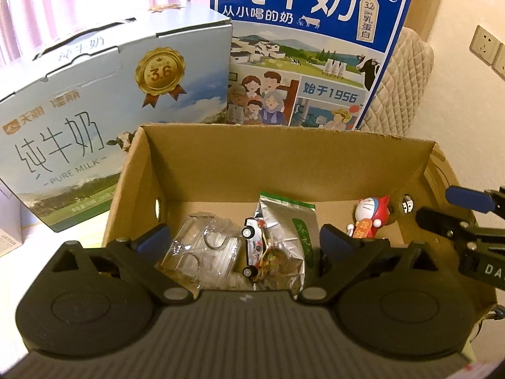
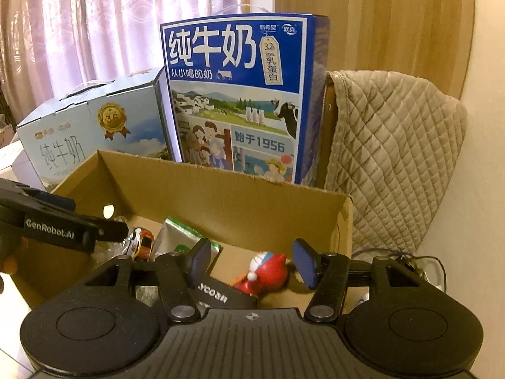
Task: Organize objects
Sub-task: 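Open the right tool to release the red figure into the box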
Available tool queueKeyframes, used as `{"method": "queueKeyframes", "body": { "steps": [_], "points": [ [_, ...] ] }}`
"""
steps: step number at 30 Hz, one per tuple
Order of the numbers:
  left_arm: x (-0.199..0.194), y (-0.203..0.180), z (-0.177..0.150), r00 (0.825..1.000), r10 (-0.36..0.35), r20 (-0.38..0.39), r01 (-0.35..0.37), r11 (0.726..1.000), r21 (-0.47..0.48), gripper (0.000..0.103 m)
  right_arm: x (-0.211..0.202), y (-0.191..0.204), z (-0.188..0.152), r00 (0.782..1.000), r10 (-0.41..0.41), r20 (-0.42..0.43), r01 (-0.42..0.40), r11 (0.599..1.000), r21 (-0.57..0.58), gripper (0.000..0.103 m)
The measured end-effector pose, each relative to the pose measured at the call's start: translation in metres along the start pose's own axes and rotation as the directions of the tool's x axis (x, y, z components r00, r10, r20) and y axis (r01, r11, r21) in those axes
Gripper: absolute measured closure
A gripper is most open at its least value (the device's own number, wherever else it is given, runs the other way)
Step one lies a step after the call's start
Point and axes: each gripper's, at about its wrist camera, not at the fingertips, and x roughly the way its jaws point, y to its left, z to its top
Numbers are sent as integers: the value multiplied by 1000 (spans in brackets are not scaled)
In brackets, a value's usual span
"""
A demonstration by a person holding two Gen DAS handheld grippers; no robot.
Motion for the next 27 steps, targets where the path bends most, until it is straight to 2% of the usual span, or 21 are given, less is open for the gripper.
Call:
{"method": "queueKeyframes", "body": {
  "steps": [13, 27],
  "points": [
    [-45, -3, -20, 998, 4, 59, -6, 1000, 26, 1, -43, 5, -21, 1000, 23, 13, -24, 998, 58, 45],
    [-120, -20, -61, 992, 34, 122, -42, 997, 61, 1, -109, 24, -45, 998, 48, 51, -52, 994, 93, 42]
  ]
}}
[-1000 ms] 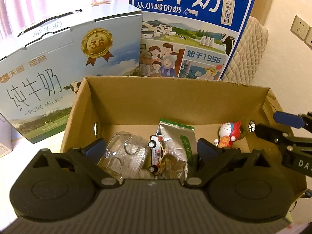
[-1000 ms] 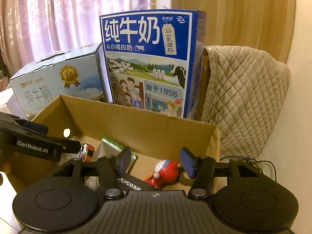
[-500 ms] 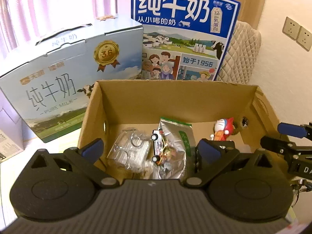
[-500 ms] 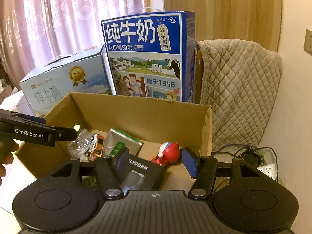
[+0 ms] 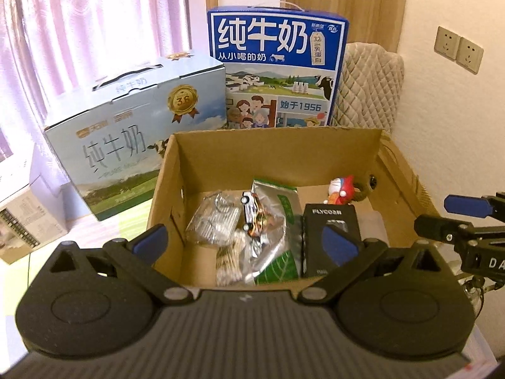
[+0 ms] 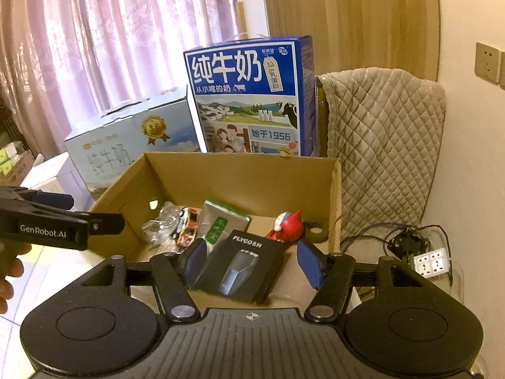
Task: Organize objects
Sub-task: 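Open the right tool to release the red figure into the box, then withdraw both tools from the box toward the white charger and cable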
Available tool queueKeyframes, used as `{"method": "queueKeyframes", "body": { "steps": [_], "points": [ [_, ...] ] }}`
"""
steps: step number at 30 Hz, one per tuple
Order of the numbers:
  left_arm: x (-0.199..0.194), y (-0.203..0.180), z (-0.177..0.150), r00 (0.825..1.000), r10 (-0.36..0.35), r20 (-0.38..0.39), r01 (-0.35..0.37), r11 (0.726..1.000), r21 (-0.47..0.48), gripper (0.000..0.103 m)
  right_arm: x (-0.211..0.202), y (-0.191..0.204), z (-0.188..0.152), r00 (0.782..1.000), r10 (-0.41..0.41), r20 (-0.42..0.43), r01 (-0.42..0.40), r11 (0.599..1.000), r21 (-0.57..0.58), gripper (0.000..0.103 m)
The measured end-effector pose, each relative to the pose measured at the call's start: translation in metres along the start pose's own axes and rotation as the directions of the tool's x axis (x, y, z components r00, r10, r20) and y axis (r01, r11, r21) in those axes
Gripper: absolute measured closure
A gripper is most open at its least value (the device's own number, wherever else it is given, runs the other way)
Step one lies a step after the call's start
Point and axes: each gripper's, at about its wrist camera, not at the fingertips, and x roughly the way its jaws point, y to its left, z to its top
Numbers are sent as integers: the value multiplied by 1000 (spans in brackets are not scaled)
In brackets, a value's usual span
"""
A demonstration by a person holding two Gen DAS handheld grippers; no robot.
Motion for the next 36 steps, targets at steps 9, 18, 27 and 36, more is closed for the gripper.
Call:
{"method": "queueKeyframes", "body": {
  "steps": [9, 18, 27, 36],
  "points": [
    [-44, 3, -32, 1000, -18, -24, 17, 998, -64, 1, -47, 20, -25, 999, 31, 8, -31, 1000, -1, 37],
    [-73, 9, -71, 998, -17, -66, 11, 995, -103, 1, -74, 37, -52, 996, 79, -27, -79, 997, 4, 35],
    [-95, 13, -94, 997, -2, -82, -8, 993, -117, 1, -84, 48, -72, 989, 126, -77, -126, 992, 14, 35],
    [-103, 15, -116, 994, 9, -106, -22, 992, -122, 1, -80, 58, -91, 980, 153, -131, -151, 988, 19, 35]
  ]
}}
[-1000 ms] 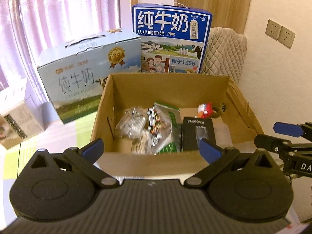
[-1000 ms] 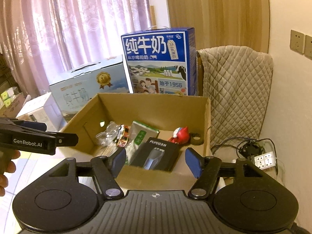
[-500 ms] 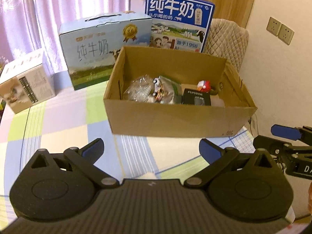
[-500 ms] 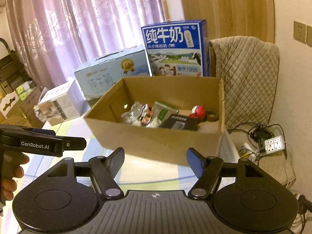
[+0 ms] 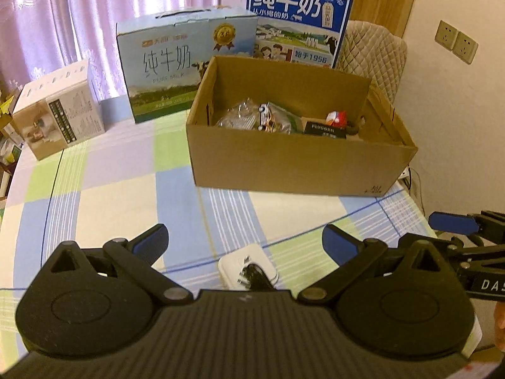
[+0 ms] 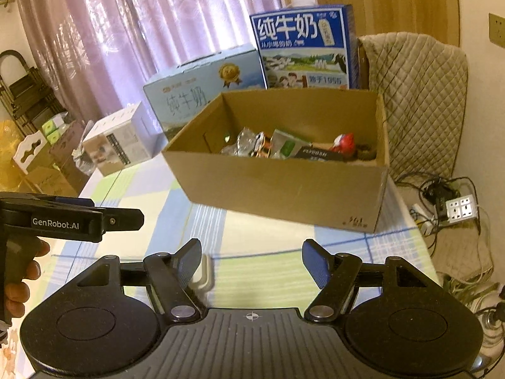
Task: Organize objects
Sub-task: 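Withdraw both tools from the box toward the white charger and cable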
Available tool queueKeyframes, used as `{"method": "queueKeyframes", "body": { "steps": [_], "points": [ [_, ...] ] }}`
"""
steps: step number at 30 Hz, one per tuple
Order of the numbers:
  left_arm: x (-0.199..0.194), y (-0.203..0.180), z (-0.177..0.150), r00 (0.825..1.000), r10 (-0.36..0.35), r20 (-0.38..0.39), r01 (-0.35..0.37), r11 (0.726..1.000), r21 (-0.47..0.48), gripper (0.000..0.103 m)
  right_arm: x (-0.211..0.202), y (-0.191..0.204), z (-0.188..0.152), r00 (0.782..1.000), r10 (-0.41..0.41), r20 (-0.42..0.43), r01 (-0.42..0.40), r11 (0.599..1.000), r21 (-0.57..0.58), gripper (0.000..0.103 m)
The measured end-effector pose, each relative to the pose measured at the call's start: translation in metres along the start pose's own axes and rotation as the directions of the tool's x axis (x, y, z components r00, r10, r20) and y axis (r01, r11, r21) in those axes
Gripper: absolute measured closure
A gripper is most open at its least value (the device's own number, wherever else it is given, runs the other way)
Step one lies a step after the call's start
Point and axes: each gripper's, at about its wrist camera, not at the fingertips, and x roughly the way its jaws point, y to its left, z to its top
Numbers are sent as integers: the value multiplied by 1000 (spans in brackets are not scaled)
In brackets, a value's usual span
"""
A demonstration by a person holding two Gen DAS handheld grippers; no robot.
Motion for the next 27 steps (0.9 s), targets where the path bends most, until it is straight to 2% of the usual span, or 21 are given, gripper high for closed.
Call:
{"method": "queueKeyframes", "body": {
  "steps": [17, 21, 27],
  "points": [
    [11, 30, -59, 994, 8, -111, -17, 997, -76, 2, 26, 14, -36, 993, -4, -120, 0, 999, -36, 35],
    [15, 38, -70, 990, 6, -139, -20, 995, -100, 7, 32, 17, -44, 990, 4, -141, -10, 999, -42, 35],
    [17, 48, -81, 989, 17, -147, -36, 991, -126, 7, 44, 26, -53, 987, 18, -161, -30, 997, -72, 35]
  ]
}}
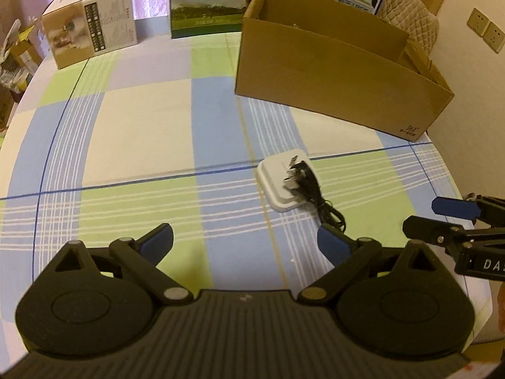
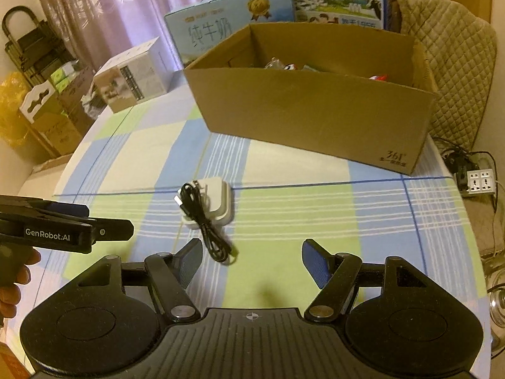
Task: Organize objects
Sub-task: 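Withdraw both tools from the box toward the white charger and cable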
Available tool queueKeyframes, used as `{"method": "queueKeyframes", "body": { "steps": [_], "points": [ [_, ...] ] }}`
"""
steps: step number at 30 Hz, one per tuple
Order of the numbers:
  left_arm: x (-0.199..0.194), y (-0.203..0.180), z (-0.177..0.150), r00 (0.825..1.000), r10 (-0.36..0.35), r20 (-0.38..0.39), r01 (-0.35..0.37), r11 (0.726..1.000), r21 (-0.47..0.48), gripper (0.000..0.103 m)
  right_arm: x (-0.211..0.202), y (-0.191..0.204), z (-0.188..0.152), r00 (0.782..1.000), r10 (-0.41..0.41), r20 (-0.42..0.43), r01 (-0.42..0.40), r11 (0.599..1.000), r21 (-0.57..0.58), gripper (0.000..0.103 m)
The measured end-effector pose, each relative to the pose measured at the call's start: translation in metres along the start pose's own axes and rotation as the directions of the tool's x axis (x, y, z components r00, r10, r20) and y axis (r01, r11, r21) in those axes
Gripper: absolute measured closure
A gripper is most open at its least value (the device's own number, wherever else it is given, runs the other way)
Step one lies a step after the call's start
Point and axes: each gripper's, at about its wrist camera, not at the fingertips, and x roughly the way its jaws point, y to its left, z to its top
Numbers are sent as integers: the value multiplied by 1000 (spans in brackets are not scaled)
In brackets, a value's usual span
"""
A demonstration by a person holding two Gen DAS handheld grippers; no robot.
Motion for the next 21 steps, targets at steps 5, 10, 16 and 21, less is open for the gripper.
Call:
{"method": "queueKeyframes", "body": {
  "steps": [5, 10, 16, 21],
  "points": [
    [4, 11, -3, 1000, 16, -1, -16, 1000, -27, 7, 13, 12, -3, 1000, 8, -2, -8, 998, -65, 36],
    [10, 22, -3, 999, 33, -4, -33, 998, -46, 8, 27, 25, -1, 1000, 17, 8, -16, 987, -158, 39],
    [24, 30, 0, 999, 49, -16, -49, 997, -62, 9, 52, 39, 3, 1000, 28, 5, -26, 970, -243, 54],
    [35, 35, 5, 998, 56, -27, -58, 996, -69, 9, 73, 49, 3, 1000, 19, -8, -21, 953, -301, 63]
  ]
}}
